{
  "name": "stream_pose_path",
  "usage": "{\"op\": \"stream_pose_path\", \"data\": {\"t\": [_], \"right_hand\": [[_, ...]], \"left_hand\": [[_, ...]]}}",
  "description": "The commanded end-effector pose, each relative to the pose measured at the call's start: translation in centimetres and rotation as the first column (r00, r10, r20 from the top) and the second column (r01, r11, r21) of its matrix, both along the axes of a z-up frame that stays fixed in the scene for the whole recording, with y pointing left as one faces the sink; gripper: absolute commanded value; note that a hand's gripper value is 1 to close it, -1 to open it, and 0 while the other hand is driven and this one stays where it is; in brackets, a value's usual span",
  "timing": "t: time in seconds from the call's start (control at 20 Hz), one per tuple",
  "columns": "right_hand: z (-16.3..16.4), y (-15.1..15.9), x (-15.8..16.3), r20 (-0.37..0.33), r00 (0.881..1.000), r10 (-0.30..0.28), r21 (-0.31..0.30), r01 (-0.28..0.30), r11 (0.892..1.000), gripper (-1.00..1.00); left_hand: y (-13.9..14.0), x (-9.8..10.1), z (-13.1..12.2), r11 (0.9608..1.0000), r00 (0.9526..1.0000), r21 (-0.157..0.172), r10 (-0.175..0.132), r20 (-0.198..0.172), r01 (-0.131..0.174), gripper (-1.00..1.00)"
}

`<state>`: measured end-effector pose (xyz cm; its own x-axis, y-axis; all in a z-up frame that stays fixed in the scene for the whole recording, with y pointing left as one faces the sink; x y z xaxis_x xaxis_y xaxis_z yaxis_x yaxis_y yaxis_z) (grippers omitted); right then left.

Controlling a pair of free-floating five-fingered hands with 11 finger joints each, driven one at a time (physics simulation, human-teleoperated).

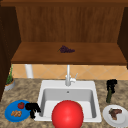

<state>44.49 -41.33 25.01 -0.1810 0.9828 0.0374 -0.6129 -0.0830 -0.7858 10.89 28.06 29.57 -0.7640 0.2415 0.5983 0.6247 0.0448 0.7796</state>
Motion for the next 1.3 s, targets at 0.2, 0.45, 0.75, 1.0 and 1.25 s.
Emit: {"op": "stream_pose_path", "data": {"t": [0.2,0.45,0.75,1.0,1.25], "right_hand": [[-1.4,0.2,-1.1,0.010,1.000,-0.001,0.031,0.001,1.000,1.00],[-0.6,0.4,-1.3,0.014,1.000,0.001,0.034,-0.001,0.999,1.00],[0.1,0.6,-1.0,-0.015,1.000,-0.003,0.004,0.003,1.000,-1.00],[1.8,0.5,-0.8,-0.023,1.000,0.005,-0.008,-0.005,1.000,-1.00],[4.6,-0.5,-0.9,-0.033,0.999,0.013,-0.010,-0.013,1.000,-1.00]], "left_hand": [[0.0,0.0,0.0,1.0000,1.0000,0.000,0.000,0.000,0.000,0.00],[0.0,0.0,0.0,1.0000,1.0000,0.000,0.000,0.000,0.000,0.00],[0.0,0.0,0.0,1.0000,1.0000,0.000,0.000,0.000,0.000,0.00],[0.0,0.0,0.0,1.0000,1.0000,0.000,0.000,0.000,0.000,0.00],[0.0,0.0,0.0,1.0000,1.0000,0.000,0.000,0.000,0.000,0.00]]}}
